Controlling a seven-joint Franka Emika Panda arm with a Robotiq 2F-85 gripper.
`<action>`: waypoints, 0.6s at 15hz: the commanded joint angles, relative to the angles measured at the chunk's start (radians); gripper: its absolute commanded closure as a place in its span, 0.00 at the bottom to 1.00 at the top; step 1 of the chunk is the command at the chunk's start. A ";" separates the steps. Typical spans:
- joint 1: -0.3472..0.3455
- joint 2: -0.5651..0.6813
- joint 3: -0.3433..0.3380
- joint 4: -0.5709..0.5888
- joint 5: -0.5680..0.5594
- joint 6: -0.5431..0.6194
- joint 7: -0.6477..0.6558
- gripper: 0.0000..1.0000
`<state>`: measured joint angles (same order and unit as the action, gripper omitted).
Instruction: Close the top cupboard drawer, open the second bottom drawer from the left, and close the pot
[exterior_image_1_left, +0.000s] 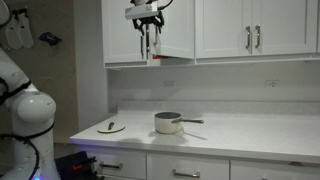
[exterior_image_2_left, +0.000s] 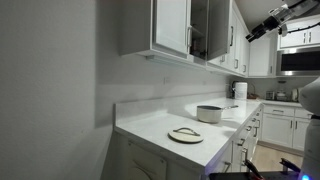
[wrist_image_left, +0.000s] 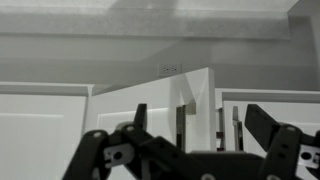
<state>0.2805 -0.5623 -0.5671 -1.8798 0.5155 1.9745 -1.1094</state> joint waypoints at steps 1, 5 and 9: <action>-0.036 0.025 0.031 0.001 0.093 0.025 -0.090 0.00; -0.064 0.061 0.107 -0.027 0.204 0.166 -0.111 0.00; -0.101 0.119 0.224 -0.052 0.270 0.392 -0.103 0.00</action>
<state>0.2324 -0.4957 -0.4291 -1.9213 0.7340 2.2283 -1.1925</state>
